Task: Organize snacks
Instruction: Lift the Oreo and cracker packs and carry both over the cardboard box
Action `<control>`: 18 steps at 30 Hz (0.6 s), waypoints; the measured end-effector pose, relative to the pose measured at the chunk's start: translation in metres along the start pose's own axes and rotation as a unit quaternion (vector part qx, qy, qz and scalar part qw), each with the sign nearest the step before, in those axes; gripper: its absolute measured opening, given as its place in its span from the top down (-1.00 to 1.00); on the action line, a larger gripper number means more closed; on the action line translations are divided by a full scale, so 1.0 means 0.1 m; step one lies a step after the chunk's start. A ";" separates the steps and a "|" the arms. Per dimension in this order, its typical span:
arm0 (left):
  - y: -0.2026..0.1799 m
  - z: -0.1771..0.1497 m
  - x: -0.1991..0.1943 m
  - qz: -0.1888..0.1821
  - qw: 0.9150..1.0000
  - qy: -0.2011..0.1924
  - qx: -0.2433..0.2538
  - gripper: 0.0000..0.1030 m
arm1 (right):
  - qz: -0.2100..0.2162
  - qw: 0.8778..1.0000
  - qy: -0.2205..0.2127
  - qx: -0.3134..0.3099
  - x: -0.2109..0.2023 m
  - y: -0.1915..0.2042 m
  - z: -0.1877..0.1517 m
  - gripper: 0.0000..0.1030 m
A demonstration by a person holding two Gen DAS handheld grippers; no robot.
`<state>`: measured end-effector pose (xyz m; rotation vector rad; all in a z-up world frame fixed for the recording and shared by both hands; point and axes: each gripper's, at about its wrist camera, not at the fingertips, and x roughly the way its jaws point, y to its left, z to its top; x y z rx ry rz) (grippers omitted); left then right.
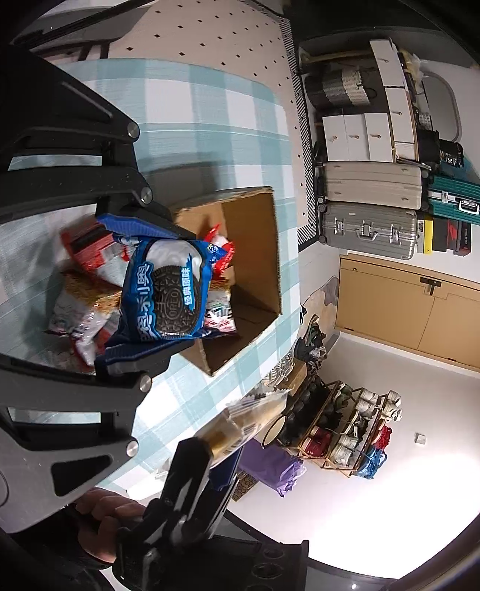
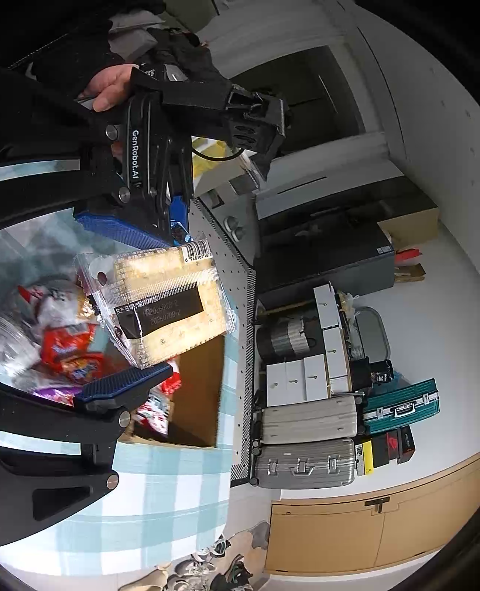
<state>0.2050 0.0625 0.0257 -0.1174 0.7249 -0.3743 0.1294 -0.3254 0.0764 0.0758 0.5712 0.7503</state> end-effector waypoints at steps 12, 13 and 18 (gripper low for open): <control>0.13 0.54 0.46 -0.006 1.000 0.018 -0.005 0.14 | -0.005 1.000 0.001 0.000 0.30 -0.33 0.40 -0.21; 0.14 0.58 0.50 -0.005 1.000 0.020 -0.004 0.14 | -0.006 1.000 0.002 0.000 0.33 -0.37 0.42 -0.21; 0.22 0.75 0.67 -0.004 1.000 0.023 -0.003 0.14 | -0.010 1.000 0.011 0.003 0.51 -0.52 0.47 -0.21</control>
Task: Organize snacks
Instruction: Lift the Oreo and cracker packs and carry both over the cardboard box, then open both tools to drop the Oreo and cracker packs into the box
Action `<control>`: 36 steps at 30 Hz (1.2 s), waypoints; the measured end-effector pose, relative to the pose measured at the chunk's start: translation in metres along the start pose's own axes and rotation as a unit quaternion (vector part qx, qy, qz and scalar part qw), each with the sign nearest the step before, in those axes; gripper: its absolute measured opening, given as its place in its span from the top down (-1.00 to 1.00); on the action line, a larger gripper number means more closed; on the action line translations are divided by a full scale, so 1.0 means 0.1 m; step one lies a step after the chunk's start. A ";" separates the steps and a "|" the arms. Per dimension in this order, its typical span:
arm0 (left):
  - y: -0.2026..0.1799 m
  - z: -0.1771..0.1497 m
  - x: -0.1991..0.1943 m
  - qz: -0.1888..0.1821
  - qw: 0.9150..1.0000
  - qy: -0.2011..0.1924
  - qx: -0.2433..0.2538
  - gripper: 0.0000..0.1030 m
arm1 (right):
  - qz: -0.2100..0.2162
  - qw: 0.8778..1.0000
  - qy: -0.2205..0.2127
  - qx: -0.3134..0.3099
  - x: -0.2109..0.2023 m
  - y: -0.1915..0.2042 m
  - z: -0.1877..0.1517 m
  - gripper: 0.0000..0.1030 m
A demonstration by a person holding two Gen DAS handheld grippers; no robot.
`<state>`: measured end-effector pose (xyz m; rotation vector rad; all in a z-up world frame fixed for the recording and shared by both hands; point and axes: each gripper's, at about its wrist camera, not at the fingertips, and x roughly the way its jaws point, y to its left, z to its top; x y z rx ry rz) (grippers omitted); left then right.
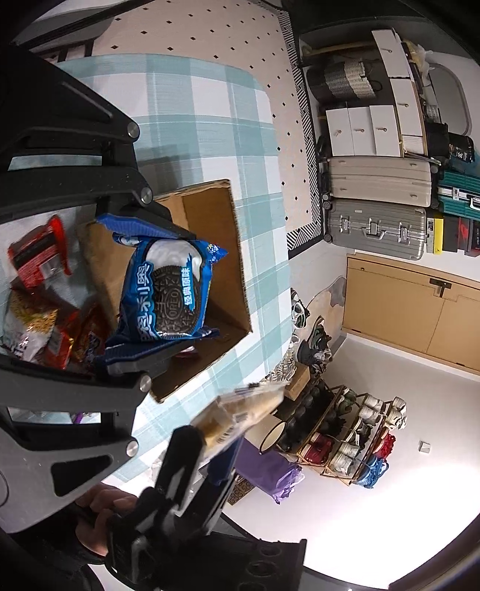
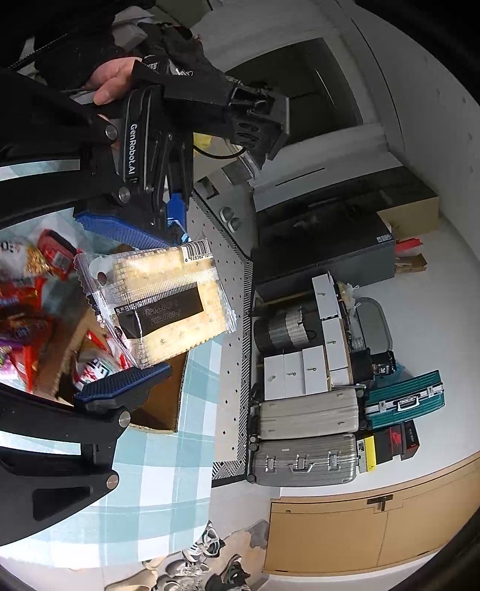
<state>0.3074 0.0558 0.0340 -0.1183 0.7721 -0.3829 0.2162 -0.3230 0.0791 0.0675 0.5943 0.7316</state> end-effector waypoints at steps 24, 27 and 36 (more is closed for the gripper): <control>0.33 0.16 0.82 0.013 1.000 0.026 -0.010 -0.53 | -0.030 0.998 0.040 0.023 0.76 -0.65 -0.18 -0.59; 0.31 0.14 0.76 0.022 1.000 0.019 -0.006 -0.53 | -0.034 0.999 0.035 0.024 0.70 -0.67 -0.20 -0.59; 0.17 0.03 0.37 0.042 0.999 -0.001 0.004 -0.53 | -0.039 0.999 0.018 0.025 0.45 -0.61 -0.18 -0.59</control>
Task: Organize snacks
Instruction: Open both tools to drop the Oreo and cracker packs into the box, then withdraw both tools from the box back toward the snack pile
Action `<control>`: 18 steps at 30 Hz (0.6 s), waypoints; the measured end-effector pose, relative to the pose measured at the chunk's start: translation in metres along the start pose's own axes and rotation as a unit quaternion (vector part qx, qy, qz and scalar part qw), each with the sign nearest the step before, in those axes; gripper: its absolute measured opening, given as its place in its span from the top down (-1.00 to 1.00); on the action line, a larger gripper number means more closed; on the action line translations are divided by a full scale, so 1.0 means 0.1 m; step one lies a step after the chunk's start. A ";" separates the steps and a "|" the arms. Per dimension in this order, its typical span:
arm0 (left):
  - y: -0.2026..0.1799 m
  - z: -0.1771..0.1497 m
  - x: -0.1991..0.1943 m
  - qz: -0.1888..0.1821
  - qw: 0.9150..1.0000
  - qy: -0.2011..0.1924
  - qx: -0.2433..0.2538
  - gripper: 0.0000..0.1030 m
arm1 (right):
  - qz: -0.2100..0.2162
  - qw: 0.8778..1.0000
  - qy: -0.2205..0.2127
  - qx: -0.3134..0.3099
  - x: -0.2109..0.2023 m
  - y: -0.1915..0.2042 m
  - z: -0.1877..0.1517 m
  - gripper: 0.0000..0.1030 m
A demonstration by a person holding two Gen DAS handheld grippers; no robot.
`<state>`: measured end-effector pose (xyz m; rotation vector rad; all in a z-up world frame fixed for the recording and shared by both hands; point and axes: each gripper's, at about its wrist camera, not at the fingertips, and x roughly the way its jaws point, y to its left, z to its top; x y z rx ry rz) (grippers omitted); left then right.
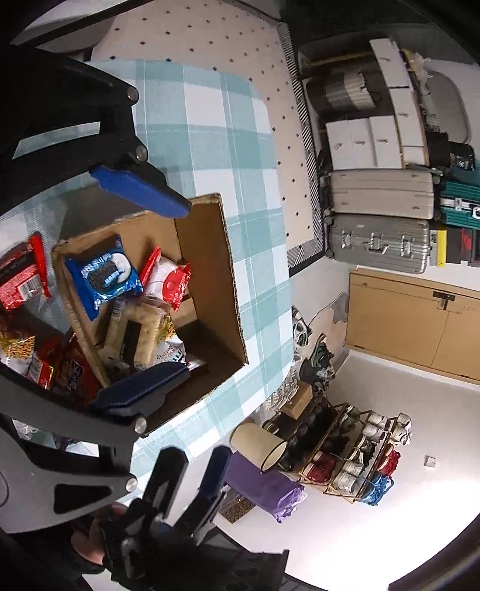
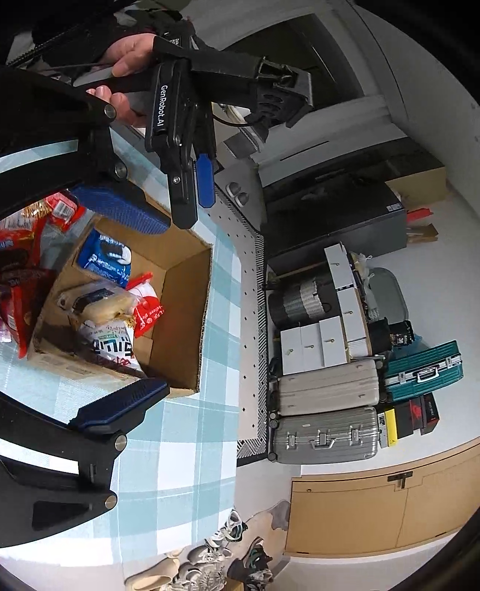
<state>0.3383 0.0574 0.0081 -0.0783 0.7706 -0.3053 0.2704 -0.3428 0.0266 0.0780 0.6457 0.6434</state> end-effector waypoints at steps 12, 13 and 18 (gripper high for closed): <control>-0.28 -0.25 -0.64 0.028 0.999 -0.041 0.008 -0.64 | -0.005 0.999 -0.032 -0.034 -0.57 0.37 0.00 -0.65; -0.31 -0.28 -0.69 0.030 0.999 -0.044 0.007 -0.65 | -0.005 0.999 -0.035 -0.038 -0.63 0.41 -0.02 -0.66; -0.41 -0.46 -0.92 0.032 0.998 -0.052 -0.001 -0.67 | -0.006 0.998 -0.049 -0.048 -0.88 0.57 -0.11 -0.73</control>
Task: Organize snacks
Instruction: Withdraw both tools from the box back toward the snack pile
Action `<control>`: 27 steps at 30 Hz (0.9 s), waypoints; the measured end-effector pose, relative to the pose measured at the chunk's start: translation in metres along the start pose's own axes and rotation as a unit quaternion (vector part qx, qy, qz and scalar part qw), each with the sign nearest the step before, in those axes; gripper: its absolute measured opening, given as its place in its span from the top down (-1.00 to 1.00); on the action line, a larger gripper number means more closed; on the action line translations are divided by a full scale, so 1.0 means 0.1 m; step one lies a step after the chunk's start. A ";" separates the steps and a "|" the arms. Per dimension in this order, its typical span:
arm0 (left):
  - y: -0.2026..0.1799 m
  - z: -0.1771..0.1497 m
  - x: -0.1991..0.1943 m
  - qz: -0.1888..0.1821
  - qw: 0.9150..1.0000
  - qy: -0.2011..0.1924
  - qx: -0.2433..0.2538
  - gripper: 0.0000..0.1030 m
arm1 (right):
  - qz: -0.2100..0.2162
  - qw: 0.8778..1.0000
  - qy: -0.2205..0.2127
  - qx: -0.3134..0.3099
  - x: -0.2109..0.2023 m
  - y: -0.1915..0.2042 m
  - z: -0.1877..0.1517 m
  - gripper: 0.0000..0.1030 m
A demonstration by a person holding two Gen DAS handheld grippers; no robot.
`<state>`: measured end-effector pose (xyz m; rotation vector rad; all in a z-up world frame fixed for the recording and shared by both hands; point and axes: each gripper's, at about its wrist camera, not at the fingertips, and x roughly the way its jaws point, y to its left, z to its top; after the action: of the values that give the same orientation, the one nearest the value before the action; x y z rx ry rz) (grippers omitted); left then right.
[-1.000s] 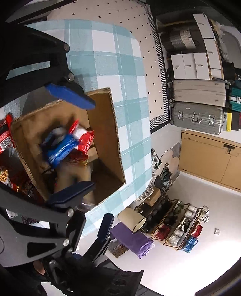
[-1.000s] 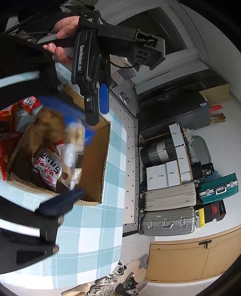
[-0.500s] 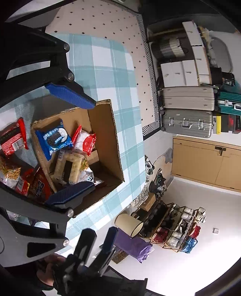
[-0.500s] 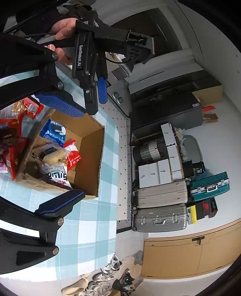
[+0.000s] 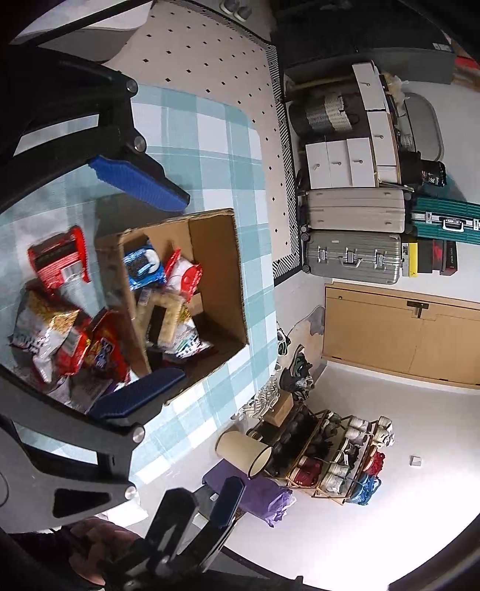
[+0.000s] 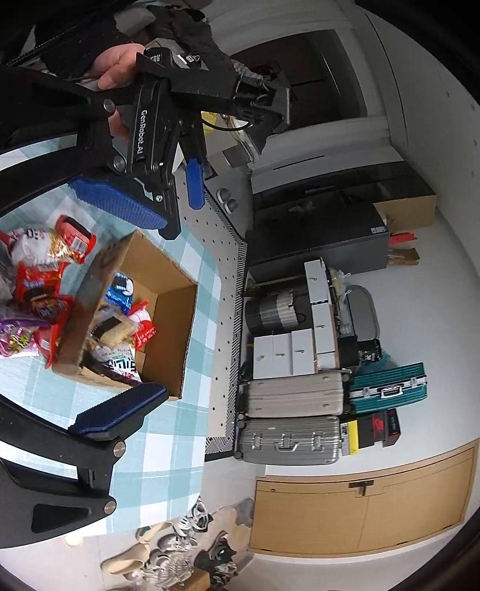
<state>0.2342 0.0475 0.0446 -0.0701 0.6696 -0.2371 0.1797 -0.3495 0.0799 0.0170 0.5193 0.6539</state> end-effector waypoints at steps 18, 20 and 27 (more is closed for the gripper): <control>-0.19 -0.66 -0.61 0.016 0.999 -0.025 -0.014 -0.98 | -0.009 1.000 -0.018 0.020 -0.66 0.28 -0.50 -0.81; -0.17 -0.73 -0.64 0.015 0.999 -0.024 -0.018 -0.98 | -0.011 0.999 -0.019 0.023 -0.71 0.30 -0.56 -0.82; -0.09 -0.98 -0.69 0.028 0.999 -0.024 -0.036 -0.98 | -0.018 0.999 -0.010 0.037 -0.79 0.38 -0.81 -0.84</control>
<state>0.1190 0.0561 0.0106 -0.1254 0.6307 -0.1577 0.0672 -0.3766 0.0518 0.0835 0.5232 0.5977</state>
